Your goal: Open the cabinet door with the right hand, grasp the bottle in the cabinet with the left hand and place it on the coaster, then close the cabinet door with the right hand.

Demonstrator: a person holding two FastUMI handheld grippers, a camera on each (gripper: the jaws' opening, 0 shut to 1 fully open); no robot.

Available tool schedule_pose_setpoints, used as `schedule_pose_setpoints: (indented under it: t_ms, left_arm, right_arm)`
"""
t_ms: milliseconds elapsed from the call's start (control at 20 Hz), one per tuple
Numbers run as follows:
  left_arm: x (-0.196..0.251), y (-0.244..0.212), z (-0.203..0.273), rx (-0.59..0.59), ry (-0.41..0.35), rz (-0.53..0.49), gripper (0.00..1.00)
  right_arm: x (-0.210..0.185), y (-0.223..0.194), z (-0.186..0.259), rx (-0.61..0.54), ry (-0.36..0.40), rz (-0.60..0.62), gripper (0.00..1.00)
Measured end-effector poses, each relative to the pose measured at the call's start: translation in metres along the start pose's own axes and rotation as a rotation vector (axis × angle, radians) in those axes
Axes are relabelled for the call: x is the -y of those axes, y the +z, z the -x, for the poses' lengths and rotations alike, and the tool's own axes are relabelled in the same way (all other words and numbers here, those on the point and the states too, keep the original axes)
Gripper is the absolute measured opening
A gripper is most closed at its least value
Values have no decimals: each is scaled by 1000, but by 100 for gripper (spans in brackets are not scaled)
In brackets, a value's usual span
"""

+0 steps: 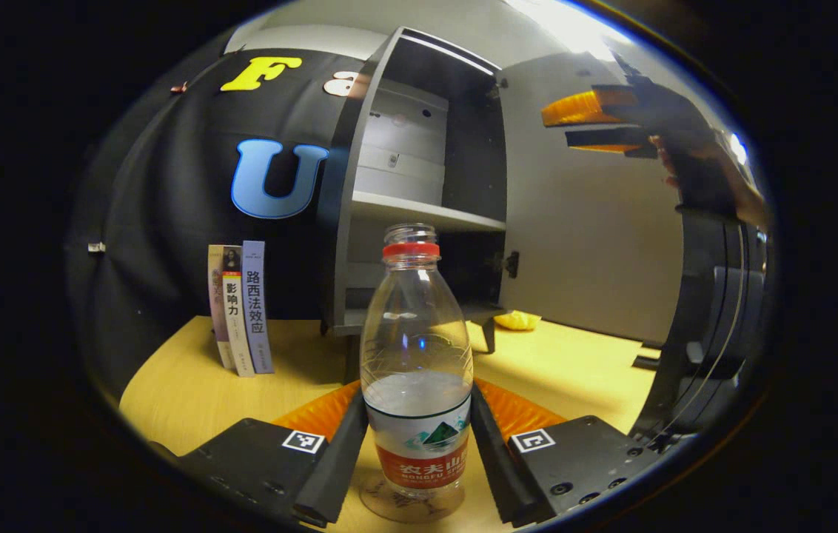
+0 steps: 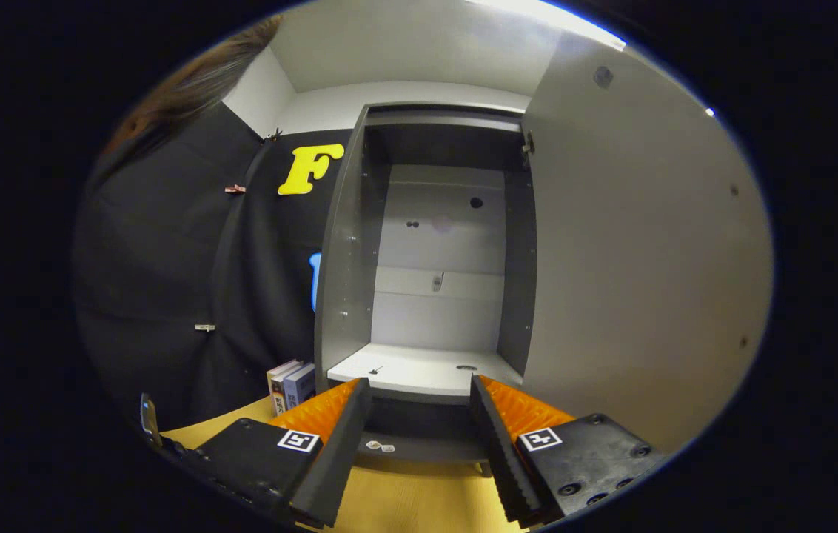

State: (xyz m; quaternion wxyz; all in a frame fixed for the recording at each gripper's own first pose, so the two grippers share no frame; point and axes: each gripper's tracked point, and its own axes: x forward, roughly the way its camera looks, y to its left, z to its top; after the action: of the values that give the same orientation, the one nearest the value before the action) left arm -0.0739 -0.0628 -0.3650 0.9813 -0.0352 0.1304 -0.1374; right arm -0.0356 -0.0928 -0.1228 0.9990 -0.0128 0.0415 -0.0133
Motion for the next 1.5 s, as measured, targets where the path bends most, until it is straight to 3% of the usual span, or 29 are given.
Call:
schedule_pose_setpoints:
  t_ms: [150, 300, 750, 950, 1150, 1300, 1400, 1450, 1500]
  left_arm:
    - [0, -15, -1, 16, 21, -2, 76]
    - [-2, -10, -4, 48, 34, -8, 77]
    - [5, 3, 8, 64, 96, -40, 92]
    - [15, 48, 10, 91, 88, -52, 93]
    - [51, 124, 18, 117, 0, -24, 93]
    - [58, 187, 23, 148, 15, -111, 93]
    - [66, 213, 22, 140, 32, -179, 93]
    - [77, 220, 24, 134, 25, -200, 92]
    - [88, 228, 25, 131, 17, -201, 93]
  right_arm:
    - [6, -10, 1, -26, -8, 30, 89]
    - [3, -5, 5, -16, 9, 63, 89]
    - [-6, 8, 3, -14, 40, 66, 89]
    - [-1, 24, 11, -9, 28, 74, 89]
    - [4, 51, 34, -35, 62, 77, 92]
    - [23, 85, 58, 12, 43, 69, 97]
    - [44, 100, 78, 38, 3, 81, 94]
    - [58, 107, 91, 48, -23, 80, 99]
    - [68, 114, 106, 55, -36, 64, 94]
